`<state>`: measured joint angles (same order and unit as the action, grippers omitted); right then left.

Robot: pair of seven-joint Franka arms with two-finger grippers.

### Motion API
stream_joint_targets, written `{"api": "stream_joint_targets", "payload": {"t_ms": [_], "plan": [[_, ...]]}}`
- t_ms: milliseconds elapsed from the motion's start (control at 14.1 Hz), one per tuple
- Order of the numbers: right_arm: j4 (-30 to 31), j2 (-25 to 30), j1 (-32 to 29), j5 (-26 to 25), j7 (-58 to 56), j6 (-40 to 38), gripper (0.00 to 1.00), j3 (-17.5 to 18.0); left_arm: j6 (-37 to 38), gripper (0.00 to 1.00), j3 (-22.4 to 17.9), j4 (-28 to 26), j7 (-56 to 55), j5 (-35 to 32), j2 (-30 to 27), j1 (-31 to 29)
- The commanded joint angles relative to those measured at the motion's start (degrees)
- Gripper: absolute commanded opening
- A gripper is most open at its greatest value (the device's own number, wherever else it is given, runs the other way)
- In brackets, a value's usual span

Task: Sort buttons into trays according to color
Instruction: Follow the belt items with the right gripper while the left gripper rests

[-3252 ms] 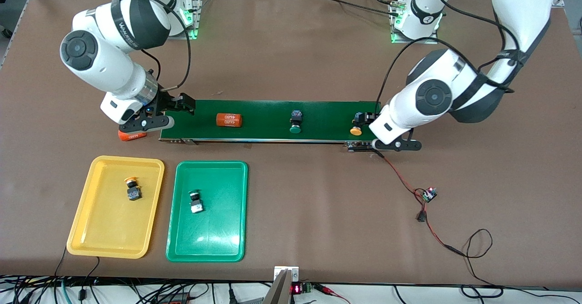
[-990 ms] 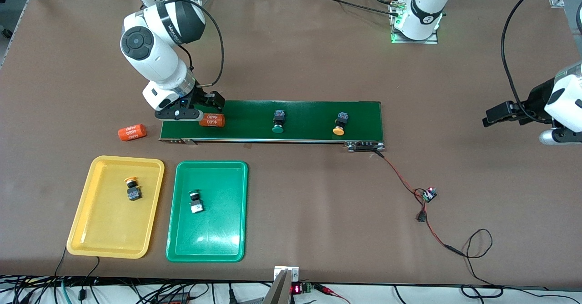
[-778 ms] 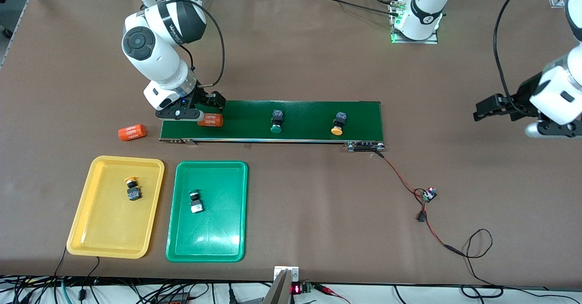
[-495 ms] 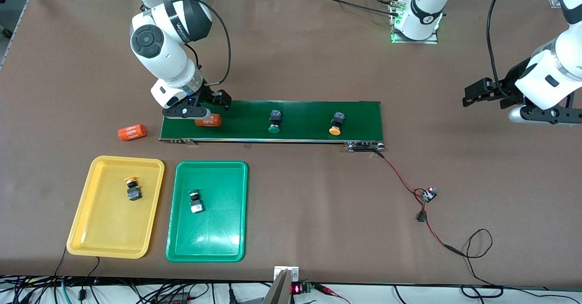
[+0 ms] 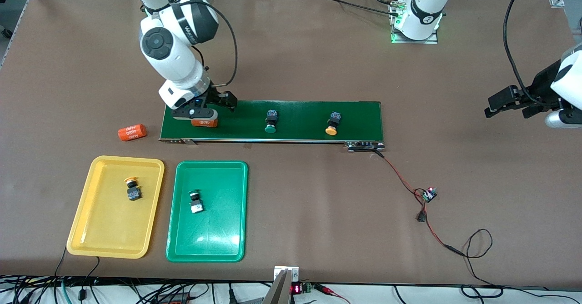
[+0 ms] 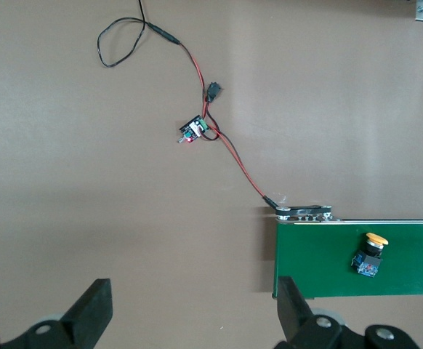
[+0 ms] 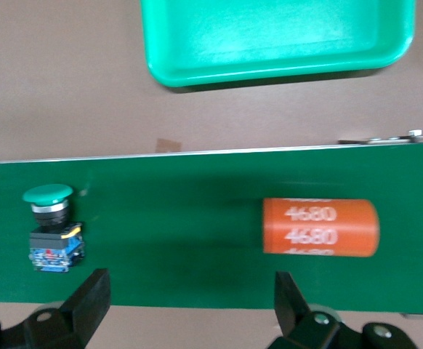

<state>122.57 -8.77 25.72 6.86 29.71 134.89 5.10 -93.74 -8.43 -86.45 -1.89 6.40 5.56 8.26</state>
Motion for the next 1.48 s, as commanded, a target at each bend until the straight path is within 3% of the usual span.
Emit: {"api": "stream_joint_targets", "payload": {"t_ms": [0, 424, 707, 778, 919, 990, 1272, 1414], "plan": [[-0.23, -2.82, 2.75, -0.09, 4.81, 4.31, 1.0, 0.17, 1.98, 1.0, 0.26, -3.37, 1.19, 0.37, -4.94, 0.26], [-0.76, -4.85, 3.64, -0.53, 7.38, 5.82, 1.0, 0.43, -0.04, 1.0, -0.36, -3.11, 1.1, -1.83, -4.94, -3.43], [-0.76, -5.03, 3.73, -0.53, 7.47, 5.65, 1.0, 0.43, 4.71, 1.0, 0.34, -5.82, 1.1, -1.82, -8.19, -3.52], [-0.76, -5.03, 3.73, -0.53, 7.56, 5.65, 1.0, 0.43, 3.23, 1.0, 2.0, -6.18, 1.19, -2.09, -8.37, -3.87], [-0.84, -5.29, 3.73, -0.53, 7.56, 5.74, 1.0, 0.43, 1.46, 1.0, 8.48, -6.27, 1.19, -2.18, -8.29, -10.6], [-0.85, -5.64, 3.99, -0.53, 7.56, 5.82, 1.0, 0.43, 0.15, 1.0, 9.22, -6.36, 1.19, -3.57, -8.29, -11.07], [-1.46, -6.87, 5.22, -1.5, 7.65, 5.65, 1.0, 0.43, -8.46, 1.0, 8.44, -11.35, 0.93, -4.64, -9.86, -8.28], [-1.99, -7.66, 5.31, -2.81, 9.66, 5.3, 1.0, 0.35, -9.88, 1.0, 3.88, -14.7, 0.84, -4.55, -12.23, -3.71]]}}
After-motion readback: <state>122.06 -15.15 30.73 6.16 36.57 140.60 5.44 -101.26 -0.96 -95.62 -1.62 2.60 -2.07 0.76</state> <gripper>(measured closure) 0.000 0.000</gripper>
